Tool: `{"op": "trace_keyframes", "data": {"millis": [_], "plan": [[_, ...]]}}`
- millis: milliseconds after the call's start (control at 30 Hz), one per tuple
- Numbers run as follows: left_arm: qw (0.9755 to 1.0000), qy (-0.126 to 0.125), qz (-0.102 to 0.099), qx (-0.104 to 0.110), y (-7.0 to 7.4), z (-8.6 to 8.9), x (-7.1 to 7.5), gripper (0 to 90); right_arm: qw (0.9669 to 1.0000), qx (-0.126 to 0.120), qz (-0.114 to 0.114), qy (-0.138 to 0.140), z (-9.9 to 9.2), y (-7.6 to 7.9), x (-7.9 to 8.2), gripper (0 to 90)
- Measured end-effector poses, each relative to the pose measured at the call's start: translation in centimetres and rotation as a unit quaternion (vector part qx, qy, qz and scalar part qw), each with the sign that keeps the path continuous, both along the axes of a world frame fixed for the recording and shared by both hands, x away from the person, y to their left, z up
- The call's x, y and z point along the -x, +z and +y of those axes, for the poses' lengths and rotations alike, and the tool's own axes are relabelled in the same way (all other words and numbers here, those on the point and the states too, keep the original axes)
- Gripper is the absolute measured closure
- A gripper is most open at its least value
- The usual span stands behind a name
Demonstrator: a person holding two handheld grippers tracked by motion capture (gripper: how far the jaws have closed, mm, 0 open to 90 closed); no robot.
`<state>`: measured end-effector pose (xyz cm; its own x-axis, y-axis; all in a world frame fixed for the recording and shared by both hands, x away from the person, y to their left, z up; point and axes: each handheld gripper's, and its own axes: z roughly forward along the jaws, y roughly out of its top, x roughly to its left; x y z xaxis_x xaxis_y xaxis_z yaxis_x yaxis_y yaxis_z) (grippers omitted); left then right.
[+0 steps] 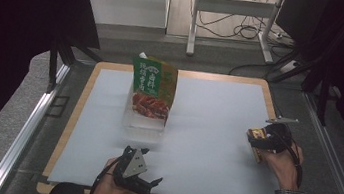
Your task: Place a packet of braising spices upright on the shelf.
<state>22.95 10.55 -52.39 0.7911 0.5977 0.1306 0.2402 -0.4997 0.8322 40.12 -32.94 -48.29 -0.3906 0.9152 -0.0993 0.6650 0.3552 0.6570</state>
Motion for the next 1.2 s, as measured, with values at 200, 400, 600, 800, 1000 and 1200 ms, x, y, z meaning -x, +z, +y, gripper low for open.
{"op": "trace_keyframes", "data": {"millis": [200,400,600,800,1000,1200], "plan": [[1.0000,0.000,0.000,-0.003,0.0,-0.1,0.0,2.7,0.9998,0.008,0.012,-0.011,-0.5,-0.9,-0.3,13.7],[1.0000,-0.002,0.000,-0.005,-0.1,-0.1,0.0,2.7,0.9996,0.016,0.019,-0.010,-0.6,-1.4,-0.6,15.5],[1.0000,-0.003,-0.001,-0.006,-0.1,-0.1,0.0,2.7,0.9993,0.024,0.027,-0.010,-0.5,-1.8,-0.8,16.8],[1.0000,-0.003,-0.001,-0.008,-0.1,-0.2,0.1,2.7,0.9990,0.023,0.037,-0.010,-0.7,-2.2,-0.9,18.7],[1.0000,-0.003,-0.002,-0.008,-0.1,-0.2,0.1,2.7,0.9985,0.013,0.052,-0.007,-0.5,-2.1,-0.9,29.6],[1.0000,-0.004,-0.002,-0.008,-0.1,-0.2,0.1,2.7,0.9982,0.013,0.059,-0.005,-0.5,-1.8,-0.8,31.0]]}}
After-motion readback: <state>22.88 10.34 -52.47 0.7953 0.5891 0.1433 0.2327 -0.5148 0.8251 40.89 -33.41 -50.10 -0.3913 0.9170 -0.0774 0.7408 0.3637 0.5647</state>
